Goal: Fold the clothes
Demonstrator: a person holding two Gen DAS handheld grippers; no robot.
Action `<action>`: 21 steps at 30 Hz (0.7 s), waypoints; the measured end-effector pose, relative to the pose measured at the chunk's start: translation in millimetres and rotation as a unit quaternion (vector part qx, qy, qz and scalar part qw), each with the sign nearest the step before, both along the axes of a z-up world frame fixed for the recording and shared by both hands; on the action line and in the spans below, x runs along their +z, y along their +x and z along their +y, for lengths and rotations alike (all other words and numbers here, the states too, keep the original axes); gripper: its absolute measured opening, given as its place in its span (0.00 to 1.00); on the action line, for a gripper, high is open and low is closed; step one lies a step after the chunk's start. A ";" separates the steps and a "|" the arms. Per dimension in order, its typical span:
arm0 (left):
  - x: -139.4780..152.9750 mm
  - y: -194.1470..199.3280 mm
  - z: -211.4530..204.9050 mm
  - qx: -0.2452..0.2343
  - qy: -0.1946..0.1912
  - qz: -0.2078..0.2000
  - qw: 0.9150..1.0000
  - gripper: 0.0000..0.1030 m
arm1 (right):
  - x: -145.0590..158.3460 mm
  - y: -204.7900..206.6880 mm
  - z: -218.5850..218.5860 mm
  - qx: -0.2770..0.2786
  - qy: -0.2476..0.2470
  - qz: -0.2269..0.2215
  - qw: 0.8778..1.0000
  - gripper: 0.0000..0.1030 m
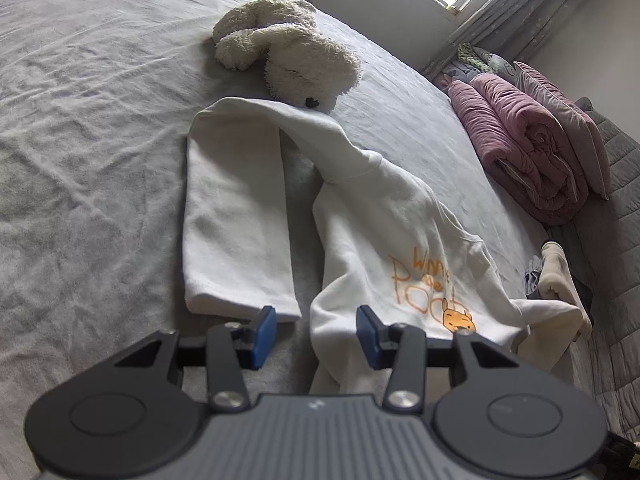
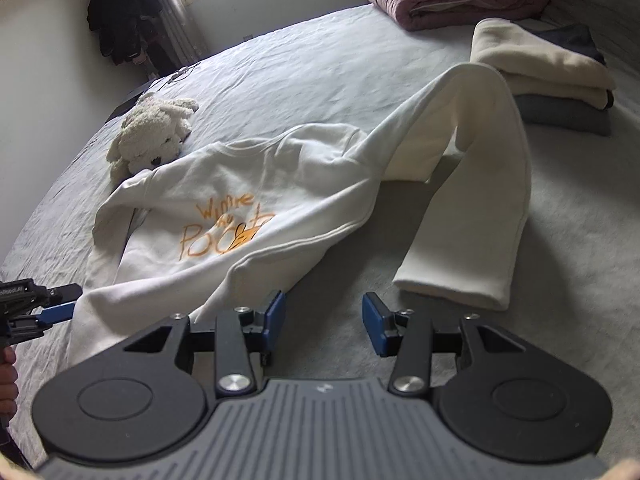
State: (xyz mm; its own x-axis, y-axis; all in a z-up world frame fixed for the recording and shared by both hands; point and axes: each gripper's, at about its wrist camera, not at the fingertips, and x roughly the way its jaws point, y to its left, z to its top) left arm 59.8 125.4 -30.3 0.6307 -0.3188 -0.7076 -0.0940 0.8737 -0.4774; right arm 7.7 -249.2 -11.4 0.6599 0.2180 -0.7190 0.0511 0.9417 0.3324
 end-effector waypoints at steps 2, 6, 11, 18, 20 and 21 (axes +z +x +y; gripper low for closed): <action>-3.1 0.7 -4.9 -0.008 0.007 0.006 1.000 0.43 | -8.9 -0.4 12.4 0.027 0.019 0.020 0.999 0.46; -4.3 -1.0 -18.5 -0.031 0.026 0.000 0.999 0.38 | -21.4 -3.0 32.9 0.072 0.042 0.047 0.995 0.46; -6.1 0.3 -37.2 -0.067 0.012 -0.008 0.998 0.27 | -35.8 -3.9 48.7 0.101 0.041 0.070 0.992 0.38; -13.9 6.2 -76.0 -0.121 -0.001 -0.008 0.993 0.27 | -39.4 -9.3 47.6 0.098 0.051 0.066 0.992 0.08; -18.5 8.2 -83.0 -0.126 -0.005 -0.001 0.992 0.27 | -36.0 -11.1 44.1 0.090 0.053 0.059 0.993 0.07; -20.4 9.4 -85.0 -0.127 -0.010 0.002 0.992 0.27 | -32.7 -12.1 41.0 0.083 0.052 0.053 0.994 0.07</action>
State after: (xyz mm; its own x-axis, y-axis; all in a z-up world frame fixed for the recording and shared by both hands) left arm 69.2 40.4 -50.8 0.5254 -0.4815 -0.7015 0.1267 0.8595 -0.4951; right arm -4.3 -208.2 -44.1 0.5313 0.3942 -0.7499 -0.0621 0.9009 0.4296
